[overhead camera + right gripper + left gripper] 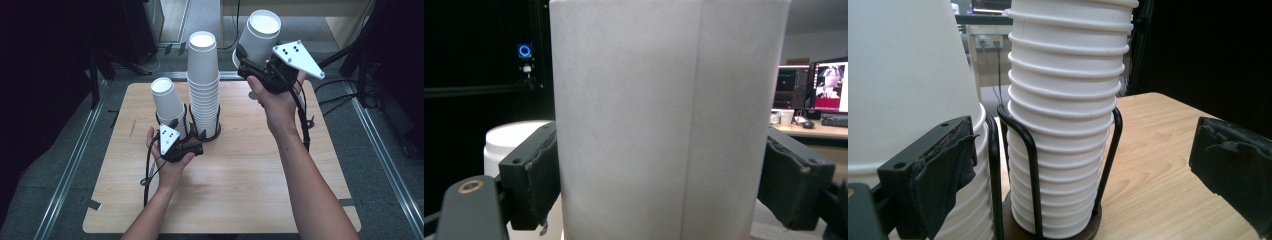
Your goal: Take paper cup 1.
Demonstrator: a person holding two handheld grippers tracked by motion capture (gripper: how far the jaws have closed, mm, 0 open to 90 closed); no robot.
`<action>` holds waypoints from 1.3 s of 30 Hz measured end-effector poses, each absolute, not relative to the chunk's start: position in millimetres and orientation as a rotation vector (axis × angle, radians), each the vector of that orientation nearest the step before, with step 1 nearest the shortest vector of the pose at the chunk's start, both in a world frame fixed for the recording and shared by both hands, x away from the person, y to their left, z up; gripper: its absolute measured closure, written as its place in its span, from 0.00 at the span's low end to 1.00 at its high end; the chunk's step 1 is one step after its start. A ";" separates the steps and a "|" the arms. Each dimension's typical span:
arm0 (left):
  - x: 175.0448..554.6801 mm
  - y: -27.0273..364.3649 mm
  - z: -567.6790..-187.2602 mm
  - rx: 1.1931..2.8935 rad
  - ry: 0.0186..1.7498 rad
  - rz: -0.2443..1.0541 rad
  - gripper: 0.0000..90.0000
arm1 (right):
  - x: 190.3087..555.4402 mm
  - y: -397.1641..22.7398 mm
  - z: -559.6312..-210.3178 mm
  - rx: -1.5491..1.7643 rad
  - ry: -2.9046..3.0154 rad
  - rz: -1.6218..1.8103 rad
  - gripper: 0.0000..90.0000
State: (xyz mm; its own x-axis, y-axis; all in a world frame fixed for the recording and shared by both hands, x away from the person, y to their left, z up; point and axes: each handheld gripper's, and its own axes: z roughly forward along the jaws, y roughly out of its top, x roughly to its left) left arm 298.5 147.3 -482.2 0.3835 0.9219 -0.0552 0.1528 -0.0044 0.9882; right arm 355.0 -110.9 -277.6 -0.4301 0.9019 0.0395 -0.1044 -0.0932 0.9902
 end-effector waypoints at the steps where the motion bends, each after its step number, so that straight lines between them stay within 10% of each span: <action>1: 298.5 147.3 -482.2 1.460 1.025 0.816 0.00 | 355.0 -110.9 -277.6 0.924 1.393 1.635 0.17; 39: 273.2 155.0 -498.4 1.552 1.075 0.727 0.00 | 318.2 -143.2 -410.7 1.006 1.509 1.442 0.17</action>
State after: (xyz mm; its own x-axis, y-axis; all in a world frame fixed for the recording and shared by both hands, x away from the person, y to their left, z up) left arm 273.2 155.0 -498.4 0.4086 0.9091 -0.0815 0.2626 -0.0315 0.9644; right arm 318.2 -143.2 -410.7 -0.3622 0.9318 -0.0250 0.0174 0.0336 0.9993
